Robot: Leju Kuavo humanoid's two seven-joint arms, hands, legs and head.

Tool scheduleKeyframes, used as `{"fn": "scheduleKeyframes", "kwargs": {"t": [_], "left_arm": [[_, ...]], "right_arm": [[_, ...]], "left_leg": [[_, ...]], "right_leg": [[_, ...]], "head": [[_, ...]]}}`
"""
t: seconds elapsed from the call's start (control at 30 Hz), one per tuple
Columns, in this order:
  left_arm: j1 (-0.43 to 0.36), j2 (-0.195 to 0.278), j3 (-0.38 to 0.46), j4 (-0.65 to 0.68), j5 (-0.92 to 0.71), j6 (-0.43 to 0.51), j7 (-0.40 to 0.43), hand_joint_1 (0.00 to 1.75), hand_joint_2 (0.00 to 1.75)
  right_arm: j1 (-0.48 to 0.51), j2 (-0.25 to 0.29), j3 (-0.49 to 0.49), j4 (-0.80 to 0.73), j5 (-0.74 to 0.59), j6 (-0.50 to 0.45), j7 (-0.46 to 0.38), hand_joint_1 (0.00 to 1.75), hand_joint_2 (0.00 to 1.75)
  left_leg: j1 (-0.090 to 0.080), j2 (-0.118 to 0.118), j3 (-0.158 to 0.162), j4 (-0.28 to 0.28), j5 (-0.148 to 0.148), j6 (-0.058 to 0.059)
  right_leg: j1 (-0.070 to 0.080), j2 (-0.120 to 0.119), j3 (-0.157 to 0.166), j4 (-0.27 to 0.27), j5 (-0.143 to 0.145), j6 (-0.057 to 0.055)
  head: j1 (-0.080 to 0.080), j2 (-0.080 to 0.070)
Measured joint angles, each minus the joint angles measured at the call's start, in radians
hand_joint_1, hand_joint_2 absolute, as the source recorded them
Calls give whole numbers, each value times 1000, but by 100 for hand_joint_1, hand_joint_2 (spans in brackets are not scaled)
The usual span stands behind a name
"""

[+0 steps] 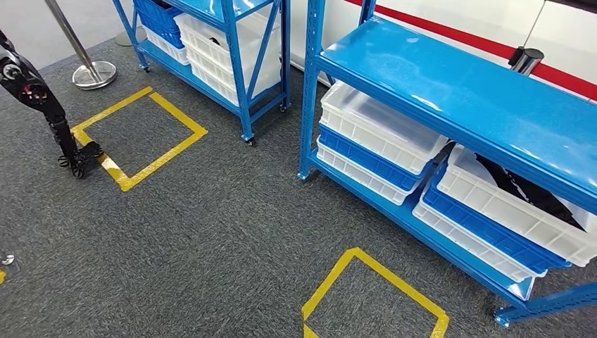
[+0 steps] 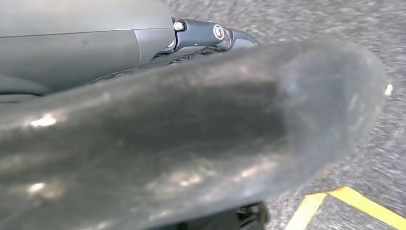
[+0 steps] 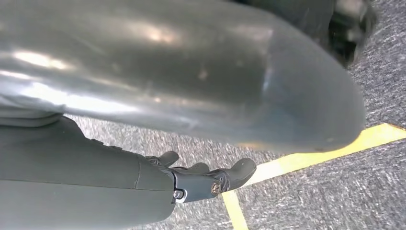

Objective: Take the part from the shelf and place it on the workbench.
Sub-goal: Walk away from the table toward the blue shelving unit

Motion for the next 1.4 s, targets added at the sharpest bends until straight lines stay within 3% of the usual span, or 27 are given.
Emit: {"fn": "scheduleKeyframes", "kwargs": {"t": [0.03,0.07,0.13,0.17,0.23,0.3,0.33,0.43,0.5,0.57,0.63,0.67,0.7,0.77,0.8,0.87,0.9,0.93,1.0,1.07,1.13,1.17,1.23,1.27,1.33,1.37,1.4], "left_arm": [[0,0,-1,0,0,1,1,0,0],[1,0,-1,0,0,2,4,0,0],[2,1,-1,0,1,3,11,0,0],[1,2,-1,0,2,2,14,0,0],[0,2,-1,0,3,0,19,0,0],[1,2,-1,0,5,-3,23,0,0],[1,2,-1,0,7,-4,24,0,0],[-1,2,0,0,10,-6,25,0,0],[-2,2,0,-1,10,-9,24,0,0],[0,2,0,0,11,-13,23,0,0],[3,2,1,0,11,-16,21,0,0],[4,2,1,0,11,-16,20,0,0],[5,3,1,0,11,-16,19,0,0],[6,4,2,0,11,-16,17,0,0],[6,4,2,1,11,-15,17,0,0],[4,4,3,1,10,-15,16,0,0],[3,4,3,1,10,-15,16,0,0],[2,4,3,1,10,-15,16,0,0],[1,4,3,1,10,-15,16,0,0],[2,4,3,1,9,-13,16,0,0],[4,4,3,1,5,-8,17,0,0],[4,4,3,1,3,-6,17,0,0],[3,3,3,1,1,-3,18,0,0],[3,4,3,1,1,-3,18,0,0],[3,4,3,1,1,-3,19,0,0],[3,5,3,1,1,-3,19,0,0],[3,5,3,1,0,-3,19,0,0]], "right_arm": [[-2,0,0,0,2,0,0,0,0],[-4,0,0,0,5,0,-1,0,0],[-4,-1,0,0,8,0,0,0,0],[-3,-2,0,0,10,0,1,0,0],[-1,-5,0,0,14,0,4,0,0],[-4,-7,0,0,17,0,9,0,0],[-6,-8,0,0,18,0,11,0,0],[-5,-10,0,0,20,-1,14,0,0],[-4,-11,0,0,23,-2,16,0,0],[-4,-11,0,0,26,-3,17,0,0],[-4,-12,0,0,27,-4,15,0,0],[-4,-13,0,0,28,-4,14,0,0],[-4,-13,0,0,29,-4,14,0,0],[-4,-14,0,0,31,-4,13,0,0],[-5,-14,0,0,31,-4,13,0,0],[-5,-15,0,0,31,-4,12,0,0],[-3,-16,0,0,31,-4,12,0,0],[0,-17,0,0,31,-5,11,0,0],[1,-17,0,0,31,-6,11,0,0],[-3,-18,0,0,32,-6,11,0,0],[-5,-18,0,0,33,-8,12,0,0],[-4,-18,0,0,33,-8,12,0,0],[-2,-20,0,0,34,-9,14,0,0],[-3,-20,0,0,35,-10,15,0,0],[-6,-21,0,0,38,-10,15,0,0],[-8,-21,0,0,39,-10,15,0,0],[-8,-22,0,0,41,-10,15,0,0]], "left_leg": [[-2,13,0,-1,0,4],[-4,28,0,-1,-2,7],[-6,58,0,-1,-4,9],[-6,71,0,-1,-5,9],[-6,94,4,-1,-8,5],[-12,113,12,-1,-15,-6],[-14,123,17,-1,-19,-12],[-11,145,32,-3,-30,-31],[-5,102,18,50,-70,-41],[-2,41,-40,179,-139,-46],[-1,24,-96,278,-169,-50],[0,23,-103,277,-151,-51],[2,20,-90,236,-114,-51],[10,-17,-36,96,-34,-51],[14,-37,-15,43,-11,-51],[11,-55,-3,6,-5,-42],[9,-42,-2,5,-3,-34],[8,-31,-2,2,-1,-25],[10,-8,0,-5,5,-9],[8,19,0,-7,5,0],[7,50,0,-7,2,2],[7,64,0,-7,1,2],[8,87,3,-7,-2,-3],[6,98,7,-6,-5,-7],[0,118,16,-6,-13,-21],[-3,128,23,-7,-17,-28],[-3,139,30,-10,-20,-34]], "right_leg": [[0,-32,-33,64,-29,-4],[0,-46,-70,135,-57,-6],[-2,-55,-118,222,-82,2],[-3,-59,-111,207,-70,11],[-3,-88,-40,71,-17,28],[1,-137,25,-48,24,25],[4,-150,35,-71,32,18],[3,-118,37,-76,42,-6],[-7,-92,48,-83,49,-19],[-11,-66,51,-84,51,-26],[-9,-36,53,-83,50,-27],[-9,-20,55,-83,49,-27],[-10,-3,57,-82,49,-27],[-9,27,60,-78,45,-22],[-7,40,57,-75,43,-18],[-7,59,46,-75,43,-5],[-8,68,40,-78,45,2],[-10,64,35,-76,45,8],[-7,16,9,-31,20,10],[-5,-40,-55,95,-40,2],[-7,-54,-117,215,-83,6],[-9,-57,-122,225,-81,14],[-11,-76,-64,117,-37,35],[-12,-104,-22,39,-10,41],[-9,-147,34,-61,27,36],[-7,-153,38,-70,33,28],[-5,-141,36,-70,36,20]], "head": [[1,0],[3,0],[3,0],[3,0],[4,0],[3,0],[3,0],[2,0],[-1,0],[-6,0],[-7,0],[-7,0],[-7,0],[-7,0],[-7,0],[-6,0],[-6,0],[-6,0],[-3,0],[1,0],[1,0],[2,0],[3,0],[4,0],[3,0],[2,0],[1,0]]}}
